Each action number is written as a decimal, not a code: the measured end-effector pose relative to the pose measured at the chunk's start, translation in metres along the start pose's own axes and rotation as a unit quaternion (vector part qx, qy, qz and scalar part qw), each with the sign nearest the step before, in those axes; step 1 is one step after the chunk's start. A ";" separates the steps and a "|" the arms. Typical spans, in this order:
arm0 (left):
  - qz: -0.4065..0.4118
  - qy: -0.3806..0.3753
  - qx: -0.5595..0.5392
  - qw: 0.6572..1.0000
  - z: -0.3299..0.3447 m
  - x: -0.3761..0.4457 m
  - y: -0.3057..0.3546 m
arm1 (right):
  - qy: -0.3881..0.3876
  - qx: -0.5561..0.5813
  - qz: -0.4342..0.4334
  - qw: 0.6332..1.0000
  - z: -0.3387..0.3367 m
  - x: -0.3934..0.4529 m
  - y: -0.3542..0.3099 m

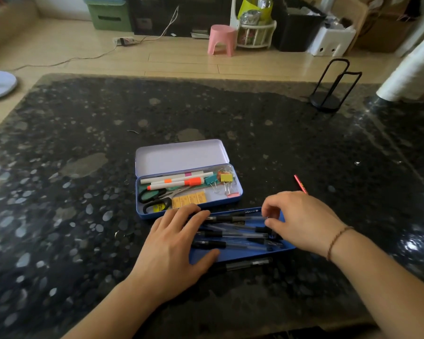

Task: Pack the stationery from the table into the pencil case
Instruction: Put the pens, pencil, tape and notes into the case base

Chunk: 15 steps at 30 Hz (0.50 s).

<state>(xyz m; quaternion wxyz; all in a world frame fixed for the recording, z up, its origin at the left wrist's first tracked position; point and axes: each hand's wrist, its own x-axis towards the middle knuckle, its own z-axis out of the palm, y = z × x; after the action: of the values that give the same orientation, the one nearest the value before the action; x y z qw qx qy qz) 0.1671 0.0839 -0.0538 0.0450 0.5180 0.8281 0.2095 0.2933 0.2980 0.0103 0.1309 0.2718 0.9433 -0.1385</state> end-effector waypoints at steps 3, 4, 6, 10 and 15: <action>-0.016 0.032 0.005 0.999 -0.004 0.000 0.000 | 0.008 -0.009 0.010 1.000 0.001 0.005 0.002; -0.025 0.051 0.003 0.998 -0.006 0.000 -0.001 | 0.007 -0.014 0.016 1.000 0.001 0.007 0.004; -0.049 0.087 -0.016 0.995 -0.009 -0.001 -0.005 | -0.005 -0.029 0.027 0.999 0.002 0.010 0.005; -0.062 0.105 -0.034 0.992 -0.011 0.000 -0.012 | -0.021 -0.012 0.025 0.999 0.002 0.014 0.008; -0.061 0.098 -0.033 0.993 -0.011 0.009 -0.010 | -0.022 -0.013 0.007 1.000 0.002 0.012 0.007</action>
<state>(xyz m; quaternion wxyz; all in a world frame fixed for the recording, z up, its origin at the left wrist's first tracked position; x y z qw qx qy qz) 0.1511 0.0850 -0.0460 -0.0070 0.4420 0.8511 0.2834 0.2873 0.3092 0.0033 0.1566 0.2738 0.9399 -0.1309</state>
